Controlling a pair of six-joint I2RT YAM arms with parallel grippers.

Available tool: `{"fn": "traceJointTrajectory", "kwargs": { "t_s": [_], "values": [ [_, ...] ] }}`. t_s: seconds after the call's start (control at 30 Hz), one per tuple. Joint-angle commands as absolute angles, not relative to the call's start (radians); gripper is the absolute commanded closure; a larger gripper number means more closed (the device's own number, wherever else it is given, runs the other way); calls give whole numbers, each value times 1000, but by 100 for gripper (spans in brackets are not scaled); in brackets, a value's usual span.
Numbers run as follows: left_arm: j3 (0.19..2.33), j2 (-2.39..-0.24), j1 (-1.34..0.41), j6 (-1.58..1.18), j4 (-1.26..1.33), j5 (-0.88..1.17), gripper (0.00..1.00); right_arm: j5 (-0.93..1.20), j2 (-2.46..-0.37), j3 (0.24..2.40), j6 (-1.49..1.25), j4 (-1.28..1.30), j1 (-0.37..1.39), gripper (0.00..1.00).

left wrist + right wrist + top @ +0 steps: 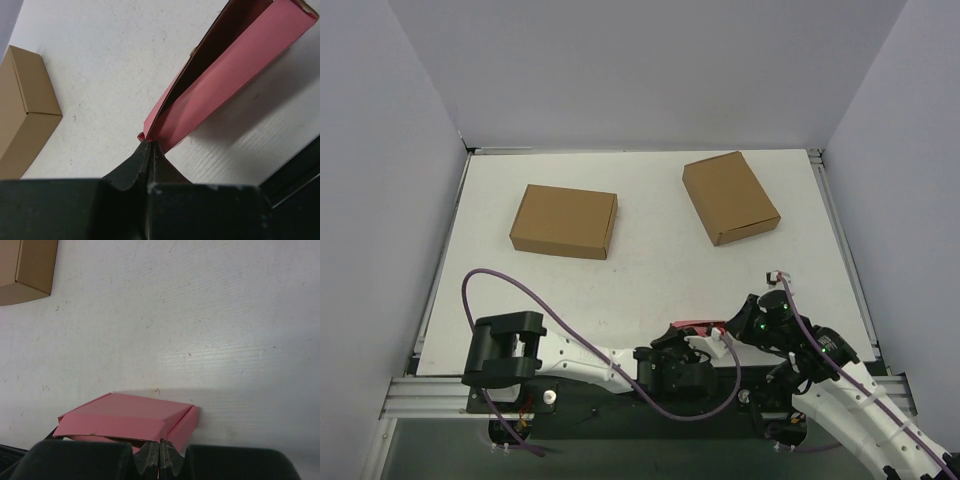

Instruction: Fold the paper box

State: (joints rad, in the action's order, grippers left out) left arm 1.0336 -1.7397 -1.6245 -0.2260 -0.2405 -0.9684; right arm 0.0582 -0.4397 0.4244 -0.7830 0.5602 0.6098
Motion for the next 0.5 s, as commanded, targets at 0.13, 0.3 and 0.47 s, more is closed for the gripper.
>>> {"fn": "traceJointTrajectory", "kwargs": {
  "t_s": [0.13, 0.3, 0.47],
  "values": [
    [1028, -1896, -1631, -259, -394, -658, 100, 135, -454, 387, -802, 500, 618, 100],
    [1017, -1893, -1631, -249, -371, -629, 100, 156, -411, 396, -828, 495, 618, 100],
    [1016, -1904, -1629, -219, -373, -621, 100, 150, -373, 402, -854, 494, 618, 100]
  ]
}}
